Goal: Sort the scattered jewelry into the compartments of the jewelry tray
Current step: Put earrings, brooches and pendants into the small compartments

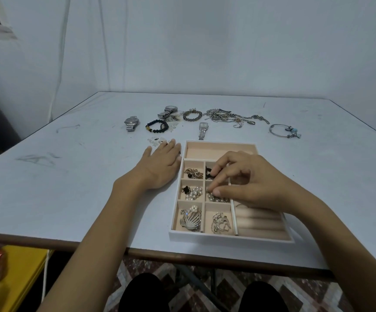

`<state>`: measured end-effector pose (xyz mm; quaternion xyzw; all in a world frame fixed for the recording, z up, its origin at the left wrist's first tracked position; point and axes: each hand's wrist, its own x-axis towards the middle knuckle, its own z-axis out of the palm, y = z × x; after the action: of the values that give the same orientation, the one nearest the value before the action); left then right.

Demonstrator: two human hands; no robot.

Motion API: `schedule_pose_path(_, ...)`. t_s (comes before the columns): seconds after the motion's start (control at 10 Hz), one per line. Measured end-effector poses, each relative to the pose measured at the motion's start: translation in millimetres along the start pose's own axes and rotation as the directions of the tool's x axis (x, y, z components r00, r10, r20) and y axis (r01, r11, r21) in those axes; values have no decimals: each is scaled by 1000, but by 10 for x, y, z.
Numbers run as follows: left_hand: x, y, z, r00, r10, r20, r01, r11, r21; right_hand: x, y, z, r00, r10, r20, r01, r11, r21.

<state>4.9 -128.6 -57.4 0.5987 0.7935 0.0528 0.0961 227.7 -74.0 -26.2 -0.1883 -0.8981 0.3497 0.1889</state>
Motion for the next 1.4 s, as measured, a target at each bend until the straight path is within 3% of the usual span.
schedule_pose_path(0.2,-2,-3,0,1000,-3,1,3,1000,-9,11,27,-10,1000,-26,-5,26,999,20)
schedule_pose_path(0.5,-4,5,0,1000,-5,-9,5,1000,-3,22,22,-132,998,18,-62,-4,975,224)
schedule_pose_path(0.7,-17,2,-14,1000,1,-12,-2,1000,-3,159,50,-379,992,77,-101,-65,991,117)
schedule_pose_path(0.8,-20,7,-24,1000,4,-14,-3,1000,7,328,274,-620,950,176,-258,-147,981,130)
schedule_pose_path(0.9,-16,1,-33,1000,7,-16,-6,1000,15,530,620,-830,849,331,-411,-309,943,121)
schedule_pose_path(1.0,-20,-5,-33,1000,15,-25,-14,1000,13,724,968,-888,768,453,-453,-458,883,106)
schedule_pose_path(1.2,-27,-7,-43,999,22,-28,-22,999,24,954,1252,-785,721,431,-542,-595,786,-166)
schedule_pose_path(1.4,-27,-21,-39,999,28,-29,-28,999,26,1093,1289,-635,701,318,-639,-626,704,-336)
